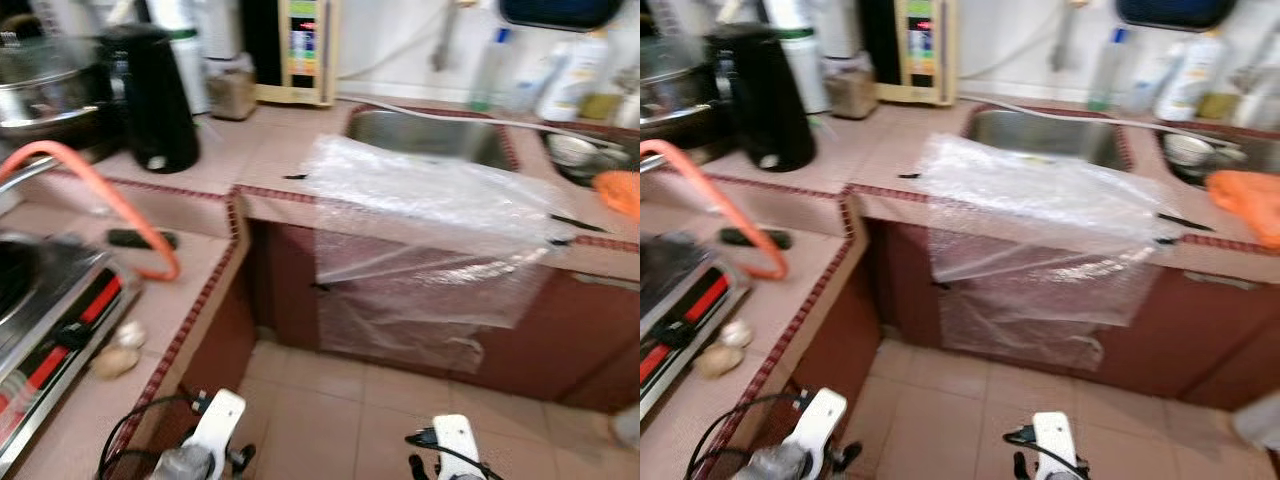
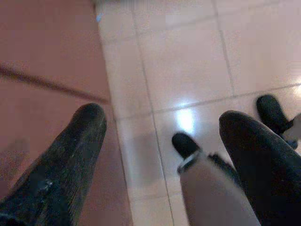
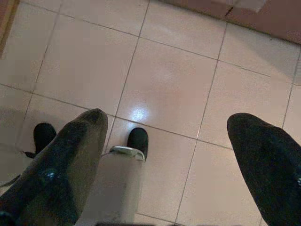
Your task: Kitchen organization
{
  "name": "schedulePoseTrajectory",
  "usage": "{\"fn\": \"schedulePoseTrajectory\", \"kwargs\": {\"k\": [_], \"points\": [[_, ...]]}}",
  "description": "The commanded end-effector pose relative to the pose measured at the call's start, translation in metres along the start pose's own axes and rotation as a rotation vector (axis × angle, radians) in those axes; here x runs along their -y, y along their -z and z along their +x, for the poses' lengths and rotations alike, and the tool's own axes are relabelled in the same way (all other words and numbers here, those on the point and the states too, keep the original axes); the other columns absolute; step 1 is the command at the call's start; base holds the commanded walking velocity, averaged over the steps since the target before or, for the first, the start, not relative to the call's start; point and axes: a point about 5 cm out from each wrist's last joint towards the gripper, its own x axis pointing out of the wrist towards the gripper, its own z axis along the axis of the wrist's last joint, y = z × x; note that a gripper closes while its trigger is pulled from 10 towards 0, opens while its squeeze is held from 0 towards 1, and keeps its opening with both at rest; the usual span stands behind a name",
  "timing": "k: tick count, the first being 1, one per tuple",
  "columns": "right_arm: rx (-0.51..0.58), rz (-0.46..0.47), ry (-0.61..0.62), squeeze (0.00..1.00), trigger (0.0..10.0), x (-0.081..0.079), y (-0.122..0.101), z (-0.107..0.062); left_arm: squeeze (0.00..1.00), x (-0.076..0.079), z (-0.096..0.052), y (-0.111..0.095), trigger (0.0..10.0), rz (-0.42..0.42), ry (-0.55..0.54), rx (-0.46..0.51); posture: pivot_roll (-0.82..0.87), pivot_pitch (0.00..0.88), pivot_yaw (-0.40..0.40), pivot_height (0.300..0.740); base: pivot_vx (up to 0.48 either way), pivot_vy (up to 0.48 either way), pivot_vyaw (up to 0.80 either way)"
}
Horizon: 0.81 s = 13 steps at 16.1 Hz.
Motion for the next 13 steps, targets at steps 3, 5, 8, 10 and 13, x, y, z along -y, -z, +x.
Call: {"fn": "schedulePoseTrajectory", "kwargs": {"k": [3,5,8,10,13], "points": [[-0.047,-0.057,-0.001,0.0,10.0,0.0,0.017,-0.003,0.0,0.003,0.001,-0.003,10.0,0.025,0.018,0.004,-0.05,0.006,0.017,0.74,0.0,0.0,-0.74],[-0.056,-0.062,-0.005,0.0,10.0,-0.001,0.023,-0.005,0.0,0.004,0.001,-0.004,10.0,0.042,0.027,0.007,-0.05,0.009,0.023,0.74,0.0,0.0,-0.74],[-0.056,-0.062,-0.006,0.0,10.0,-0.001,0.023,-0.005,0.0,0.004,0.001,-0.004,10.0,0.042,0.027,0.007,-0.05,0.009,0.023,0.74,0.0,0.0,-0.74],[-0.053,-0.203,-0.057,0.0,10.0,-0.01,0.029,-0.007,0.0,0.01,0.002,-0.007,10.0,0.085,0.085,0.009,-0.07,0.014,0.037,0.74,0.0,0.0,0.0],[-0.048,-0.253,-0.073,0.0,10.0,-0.014,0.029,-0.007,0.0,0.011,0.002,-0.008,10.0,0.083,0.098,0.014,-0.08,0.016,0.041,0.74,0.0,-0.315,0.0]]}}
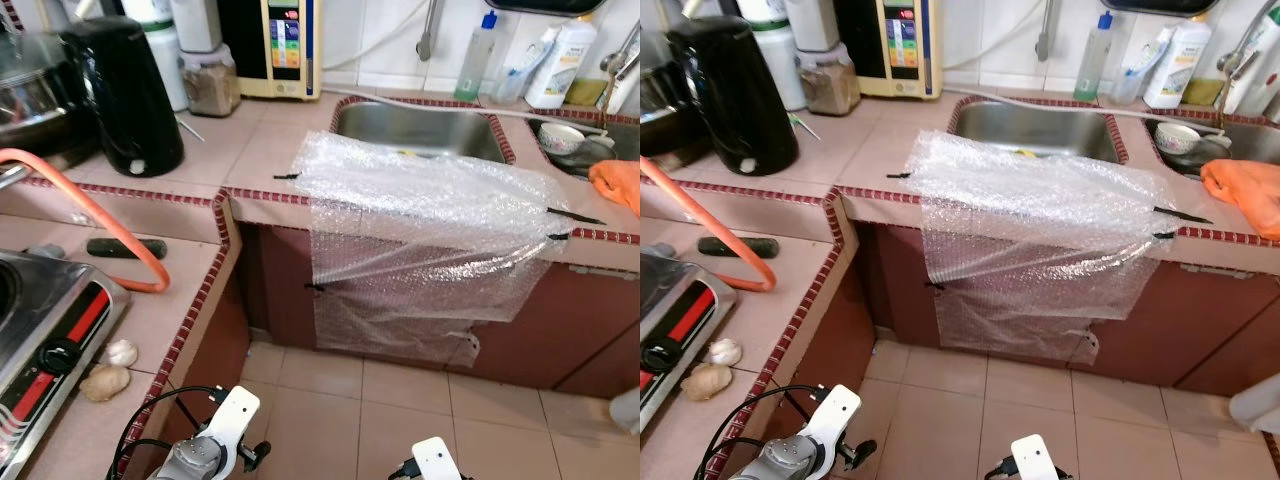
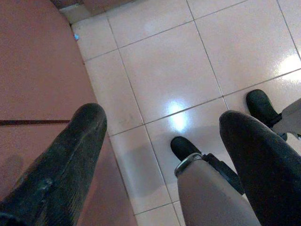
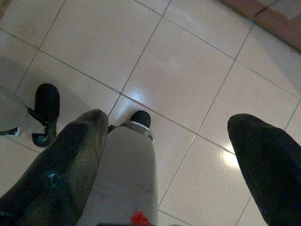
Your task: Kitchen organization
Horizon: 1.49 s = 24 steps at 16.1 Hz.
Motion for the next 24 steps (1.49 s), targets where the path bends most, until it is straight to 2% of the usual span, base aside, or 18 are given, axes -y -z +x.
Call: {"fn": "schedulePoseTrajectory", "kwargs": {"k": [1,10,14,24], "points": [[-0.005,-0.023,0.0,0.0,10.0,-0.0004,0.003,-0.0007,0.0,0.001,0.0002,-0.0005,10.0,0.013,0.014,-0.001,-0.08,0.015,0.042,0.74,0.0,-0.454,0.0],[-0.019,-0.063,-0.012,0.0,10.0,-0.0052,0.0073,-0.0015,0.0,0.0007,0.0001,-0.0014,10.0,0.034,0.028,-0.001,-0.08,0.038,0.047,0.74,0.0,-0.453,0.0],[-0.024,-0.048,0.003,0.0,10.0,-0.0044,0.0088,-0.0018,0.0,-0.0062,-0.0025,0.0032,10.0,0.042,0.01,-0.02,-0.09,0.051,0.063,0.74,0.0,-0.453,-0.48],[-0.029,-0.054,-0.001,0.0,10.0,-0.006,0.0116,-0.0025,0.0,-0.0072,-0.0012,-0.0039,10.0,0.049,0.009,-0.012,-0.1,0.053,0.069,0.74,0.0,-0.45,-0.47]]}}
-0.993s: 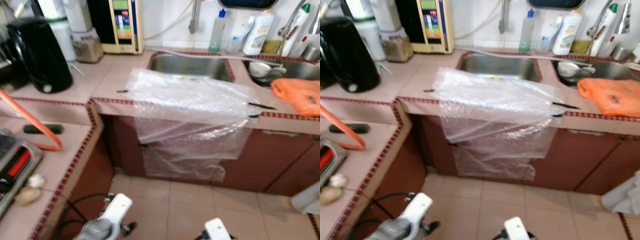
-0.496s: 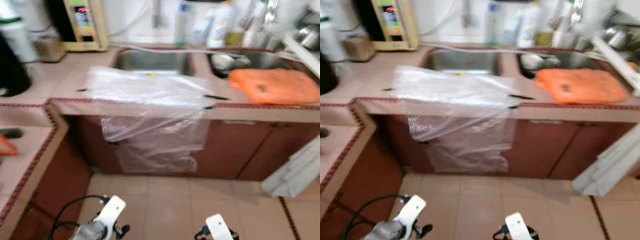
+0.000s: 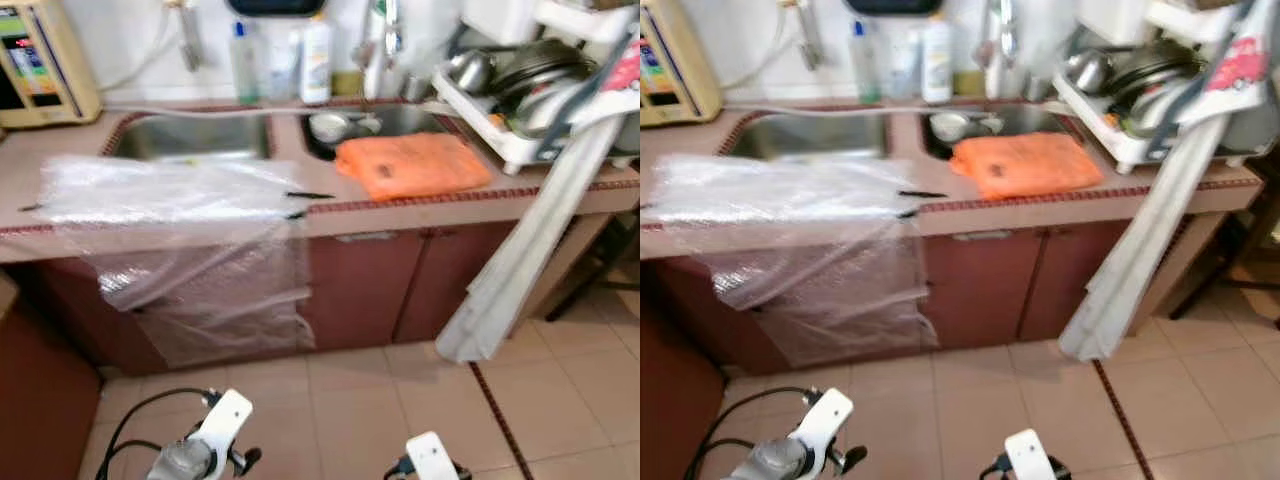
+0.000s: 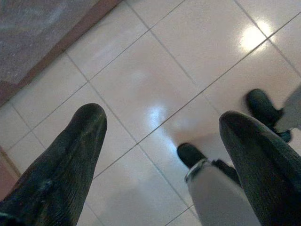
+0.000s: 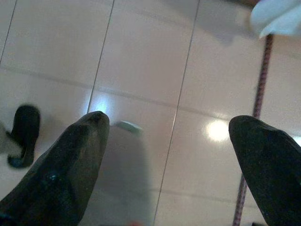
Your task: Kitchen organization
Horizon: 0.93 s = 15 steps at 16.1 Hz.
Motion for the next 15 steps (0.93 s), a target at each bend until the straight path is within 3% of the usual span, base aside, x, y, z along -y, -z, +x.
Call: {"fn": "schedulePoseTrajectory", "kwargs": {"k": [1,7,12,15], "points": [[-0.069,-0.006,-0.021,0.0,10.0,-0.0037,0.0179,-0.0039,0.0,0.0026,0.0014,-0.0036,10.0,0.011,0.006,0.003,-0.1,0.054,0.069,0.74,0.0,-0.428,-0.41],[-0.072,-0.018,-0.029,0.0,10.0,-0.0075,0.0185,-0.0041,0.0,0.0018,0.001,-0.0018,10.0,0.009,0.004,-0.006,-0.09,0.056,0.07,0.74,0.0,-0.432,-0.41],[-0.071,-0.018,-0.024,0.0,10.0,-0.0079,0.0178,-0.0039,0.0,-0.0017,0.0007,-0.001,10.0,-0.018,-0.038,-0.018,-0.09,0.055,0.073,0.74,0.0,0.0,-0.08],[-0.073,0.02,-0.016,0.0,10.0,-0.0067,0.0201,-0.0047,0.0,-0.0023,0.0004,0.0027,10.0,-0.096,-0.066,-0.026,-0.09,0.063,0.06,0.74,0.0,0.0,0.0]]}}
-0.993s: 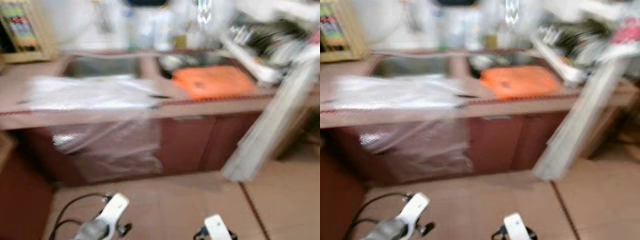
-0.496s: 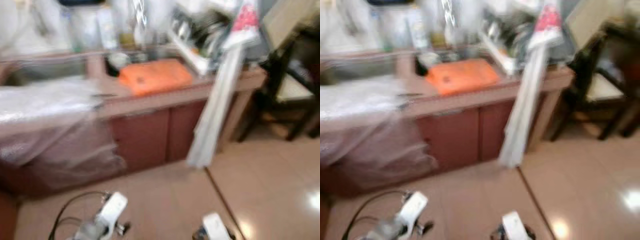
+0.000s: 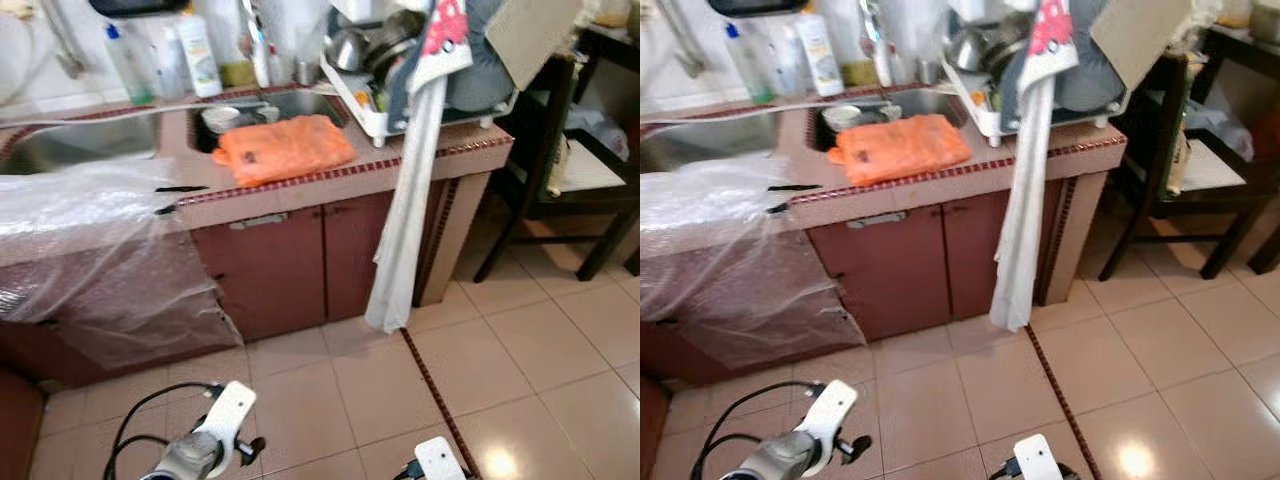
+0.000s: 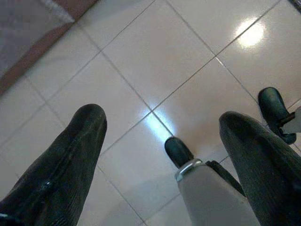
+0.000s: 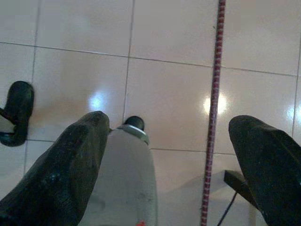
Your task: Kitchen organization
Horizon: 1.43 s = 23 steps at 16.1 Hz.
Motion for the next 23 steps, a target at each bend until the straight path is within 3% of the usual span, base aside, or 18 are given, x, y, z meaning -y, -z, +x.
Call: {"fn": "schedulePoseTrajectory", "kwargs": {"k": [1,8,23], "points": [[-0.054,-0.024,-0.039,0.0,10.0,-0.009,0.015,-0.003,0.0,-0.003,-0.001,0.006,10.0,-0.025,-0.018,-0.021,-0.09,0.064,0.054,0.74,0.0,0.0,0.0],[-0.046,-0.043,-0.034,0.0,10.0,-0.003,0.008,-0.001,0.0,-0.003,-0.002,0.011,10.0,-0.02,-0.038,-0.047,-0.09,0.055,0.039,0.74,0.0,0.0,-0.54],[-0.057,-0.034,-0.05,0.0,10.0,-0.015,0.012,-0.003,0.0,-0.008,-0.002,0.01,10.0,0.041,-0.068,-0.075,-0.08,0.075,0.067,0.74,0.0,0.0,-0.67]]}}
